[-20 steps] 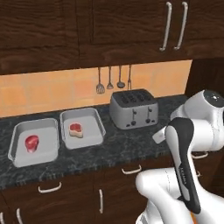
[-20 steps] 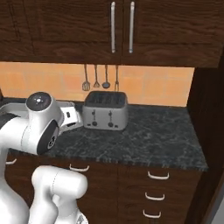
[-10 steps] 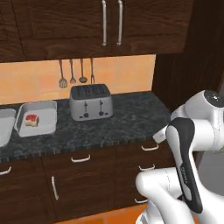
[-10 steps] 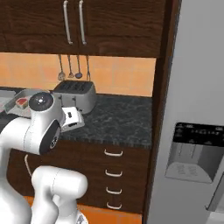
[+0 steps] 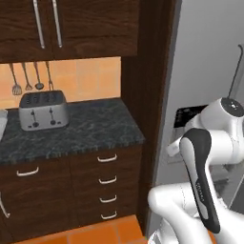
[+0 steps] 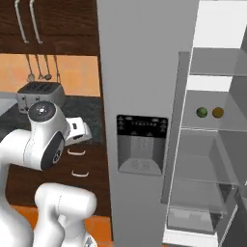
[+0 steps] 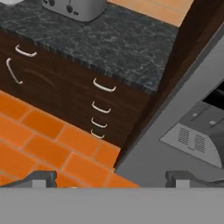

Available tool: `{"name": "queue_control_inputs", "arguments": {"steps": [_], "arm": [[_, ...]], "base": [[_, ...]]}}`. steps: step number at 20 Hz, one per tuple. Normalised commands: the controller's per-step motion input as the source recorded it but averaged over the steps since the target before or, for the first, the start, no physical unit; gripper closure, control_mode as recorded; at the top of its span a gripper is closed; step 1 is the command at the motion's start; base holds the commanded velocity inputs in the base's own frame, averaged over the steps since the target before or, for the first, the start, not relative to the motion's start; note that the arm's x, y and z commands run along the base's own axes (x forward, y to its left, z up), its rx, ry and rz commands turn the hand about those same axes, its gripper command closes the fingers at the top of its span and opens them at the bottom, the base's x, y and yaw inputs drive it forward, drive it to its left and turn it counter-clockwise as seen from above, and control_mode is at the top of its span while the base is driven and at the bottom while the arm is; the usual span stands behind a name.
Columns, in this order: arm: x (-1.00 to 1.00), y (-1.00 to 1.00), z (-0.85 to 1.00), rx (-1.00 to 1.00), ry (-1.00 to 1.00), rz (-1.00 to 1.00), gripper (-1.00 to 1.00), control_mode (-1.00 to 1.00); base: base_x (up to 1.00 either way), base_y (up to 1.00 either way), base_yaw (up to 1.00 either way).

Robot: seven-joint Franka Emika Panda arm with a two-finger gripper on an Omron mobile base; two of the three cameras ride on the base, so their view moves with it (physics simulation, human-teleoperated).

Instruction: Place one avocado and one steak in each tupperware on the nearby counter, to pack two identical lunches.

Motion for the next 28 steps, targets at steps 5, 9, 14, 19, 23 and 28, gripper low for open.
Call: {"name": "queue_control_inputs", "arguments": {"steps": [5, 9, 14, 19, 23, 28], "arm": [[0.0, 0.0, 0.0, 0.0, 0.0, 0.0, -1.0, 1.0], [0.0, 0.0, 0.0, 0.0, 0.0, 0.0, -1.0, 1.0], [0.0, 0.0, 0.0, 0.0, 0.0, 0.0, -1.0, 1.0], [0.0, 0.0, 0.0, 0.0, 0.0, 0.0, -1.0, 1.0], [0.0, 0.0, 0.0, 0.0, 0.0, 0.0, -1.0, 1.0], [0.33, -0.05, -0.17, 0.0, 0.0, 0.01, -1.0, -1.0]], "base": [[0.36, -1.0, -0.25], [0.56, -1.0, -0.17], [0.68, -0.77, -0.01], [0.56, -0.37, 0.05], [0.24, -0.37, 0.07], [0.04, -0.09, 0.01]]}}
